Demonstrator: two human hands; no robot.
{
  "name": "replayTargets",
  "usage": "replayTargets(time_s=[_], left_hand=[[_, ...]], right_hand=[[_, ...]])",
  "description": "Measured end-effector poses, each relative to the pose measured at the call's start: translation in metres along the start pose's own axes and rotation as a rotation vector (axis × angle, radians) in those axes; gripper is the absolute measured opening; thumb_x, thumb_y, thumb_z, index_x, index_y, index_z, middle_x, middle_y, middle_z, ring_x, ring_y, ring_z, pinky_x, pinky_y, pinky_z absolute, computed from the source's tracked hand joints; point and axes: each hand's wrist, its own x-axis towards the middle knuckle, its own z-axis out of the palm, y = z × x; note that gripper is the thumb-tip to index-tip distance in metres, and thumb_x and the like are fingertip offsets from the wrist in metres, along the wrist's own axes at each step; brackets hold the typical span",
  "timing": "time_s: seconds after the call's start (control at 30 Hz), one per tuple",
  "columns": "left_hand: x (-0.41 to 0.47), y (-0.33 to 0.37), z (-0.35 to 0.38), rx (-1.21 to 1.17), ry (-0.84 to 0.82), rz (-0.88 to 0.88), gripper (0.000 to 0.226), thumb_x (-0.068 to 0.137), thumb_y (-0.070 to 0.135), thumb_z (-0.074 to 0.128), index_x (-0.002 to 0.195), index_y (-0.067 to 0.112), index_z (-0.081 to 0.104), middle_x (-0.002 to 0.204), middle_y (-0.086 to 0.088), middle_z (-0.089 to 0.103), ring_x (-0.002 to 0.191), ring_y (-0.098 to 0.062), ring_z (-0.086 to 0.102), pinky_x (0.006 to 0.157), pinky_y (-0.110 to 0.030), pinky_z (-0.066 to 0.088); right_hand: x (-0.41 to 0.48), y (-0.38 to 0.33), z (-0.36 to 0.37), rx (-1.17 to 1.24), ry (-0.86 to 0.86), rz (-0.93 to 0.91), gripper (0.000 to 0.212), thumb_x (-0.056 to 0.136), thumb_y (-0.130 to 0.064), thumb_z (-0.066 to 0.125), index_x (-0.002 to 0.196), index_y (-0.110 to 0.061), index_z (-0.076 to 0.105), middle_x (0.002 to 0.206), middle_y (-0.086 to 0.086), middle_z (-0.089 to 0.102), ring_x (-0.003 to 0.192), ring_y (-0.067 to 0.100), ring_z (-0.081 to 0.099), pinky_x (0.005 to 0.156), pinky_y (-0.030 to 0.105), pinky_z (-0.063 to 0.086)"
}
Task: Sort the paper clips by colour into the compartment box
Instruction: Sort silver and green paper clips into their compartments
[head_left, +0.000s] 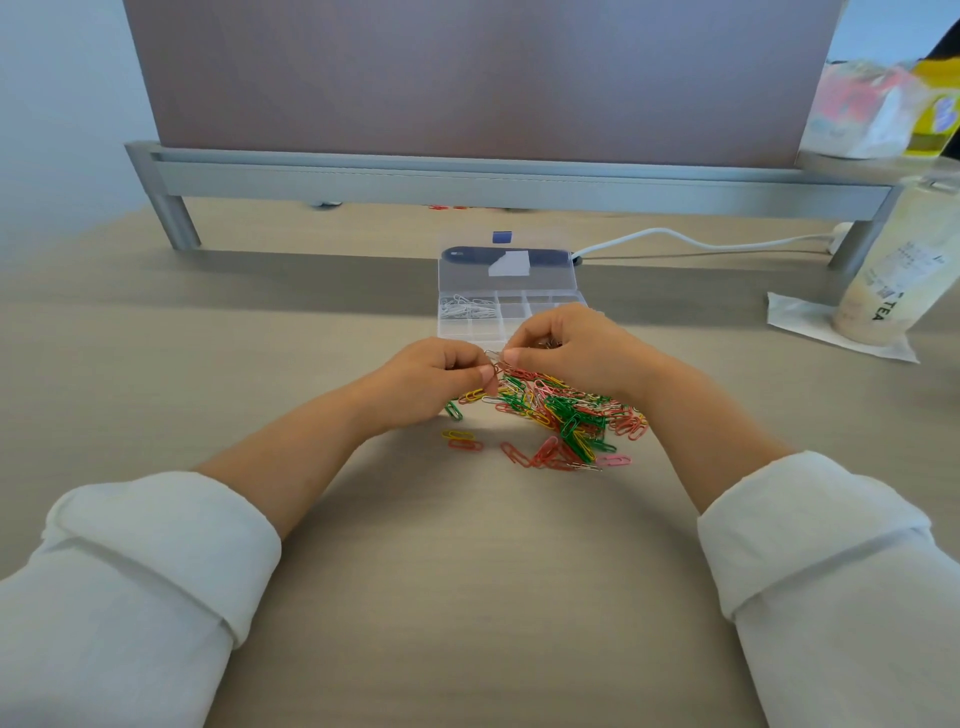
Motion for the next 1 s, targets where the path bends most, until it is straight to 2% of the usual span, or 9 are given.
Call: replayTargets(time_s=[0.1, 0.13, 0.2, 0.3, 0.43, 0.53, 0.67, 0.87, 1.0], left_hand=[[0.0003, 0.0008, 0.0018, 0.020, 0.012, 0.010, 0.031, 0.093, 0.014, 0.049, 0.066, 0.023, 0.061, 0.063, 0.003, 0.047, 0.049, 0.001, 0.039, 0.047, -0.009, 0.029], [0.0003, 0.0011, 0.0020, 0.023, 0.020, 0.011, 0.031, 0.093, 0.014, 0.049, 0.066, 0.023, 0.061, 0.063, 0.003, 0.048, 0.049, 0.001, 0.040, 0.047, -0.008, 0.029], [0.0013, -0.0003, 0.0021, 0.027, 0.035, 0.019, 0.030, 0.093, 0.015, 0.050, 0.067, 0.024, 0.061, 0.067, 0.000, 0.052, 0.057, -0.002, 0.042, 0.053, -0.013, 0.032], [0.0012, -0.0008, 0.0018, 0.049, 0.054, 0.015, 0.029, 0.093, 0.017, 0.051, 0.067, 0.025, 0.062, 0.060, 0.003, 0.047, 0.048, -0.001, 0.039, 0.046, -0.009, 0.029], [0.0021, -0.0004, 0.0012, 0.089, 0.063, 0.019, 0.023, 0.092, 0.017, 0.053, 0.072, 0.018, 0.065, 0.046, 0.008, 0.043, 0.039, -0.001, 0.037, 0.040, -0.010, 0.027], [0.0014, -0.0021, 0.0007, 0.118, 0.035, 0.048, 0.022, 0.089, 0.021, 0.060, 0.069, 0.029, 0.067, 0.043, 0.009, 0.042, 0.043, -0.005, 0.035, 0.045, -0.012, 0.028], [0.0004, -0.0009, -0.0008, 0.083, 0.047, 0.029, 0.009, 0.084, 0.024, 0.066, 0.078, 0.024, 0.071, 0.035, 0.010, 0.037, 0.037, -0.005, 0.032, 0.039, -0.010, 0.025], [-0.0010, 0.0024, -0.0036, 0.003, 0.112, -0.026, 0.009, 0.076, 0.023, 0.075, 0.070, 0.017, 0.071, 0.032, 0.010, 0.031, 0.035, -0.006, 0.029, 0.038, -0.010, 0.023], [-0.0013, 0.0012, -0.0067, -0.056, 0.111, -0.046, 0.007, 0.073, 0.021, 0.077, 0.070, 0.018, 0.071, 0.034, 0.011, 0.028, 0.038, -0.006, 0.026, 0.041, -0.014, 0.022]], right_hand=[[-0.0006, -0.0002, -0.0010, -0.011, 0.004, 0.010, 0.010, 0.085, -0.024, 0.065, 0.086, -0.015, 0.070, 0.050, -0.007, 0.037, 0.046, 0.005, 0.031, 0.050, 0.018, 0.027], [-0.0006, -0.0005, -0.0012, -0.019, 0.006, 0.014, 0.010, 0.086, -0.024, 0.065, 0.086, -0.015, 0.070, 0.048, -0.009, 0.038, 0.045, 0.005, 0.032, 0.050, 0.017, 0.028], [-0.0007, -0.0013, -0.0011, -0.025, -0.006, 0.014, 0.010, 0.087, -0.024, 0.063, 0.087, -0.016, 0.070, 0.052, -0.012, 0.052, 0.050, 0.001, 0.044, 0.055, 0.013, 0.035], [0.0009, -0.0007, 0.0001, -0.020, -0.026, 0.032, 0.015, 0.088, -0.027, 0.061, 0.087, -0.016, 0.071, 0.073, -0.001, 0.063, 0.067, 0.008, 0.051, 0.067, 0.023, 0.042], [0.0015, -0.0016, 0.0017, 0.010, -0.027, 0.075, 0.032, 0.090, -0.033, 0.057, 0.090, -0.004, 0.070, 0.060, 0.004, 0.050, 0.054, 0.008, 0.040, 0.057, 0.024, 0.036], [-0.0001, -0.0029, 0.0022, 0.001, -0.058, 0.069, 0.025, 0.084, -0.038, 0.064, 0.089, -0.015, 0.073, 0.077, 0.002, 0.065, 0.070, 0.008, 0.053, 0.070, 0.024, 0.044], [-0.0006, -0.0056, 0.0026, -0.018, -0.046, 0.072, 0.013, 0.084, -0.029, 0.066, 0.087, -0.017, 0.072, 0.070, -0.011, 0.062, 0.066, 0.001, 0.053, 0.062, 0.015, 0.040], [-0.0007, -0.0087, 0.0024, -0.047, -0.013, 0.122, 0.005, 0.082, -0.018, 0.064, 0.077, -0.017, 0.067, 0.058, -0.010, 0.053, 0.054, 0.003, 0.045, 0.055, 0.017, 0.036], [0.0002, -0.0076, 0.0000, -0.056, 0.029, 0.170, 0.008, 0.082, -0.018, 0.059, 0.076, -0.014, 0.062, 0.061, -0.005, 0.053, 0.056, 0.008, 0.045, 0.058, 0.022, 0.038]])
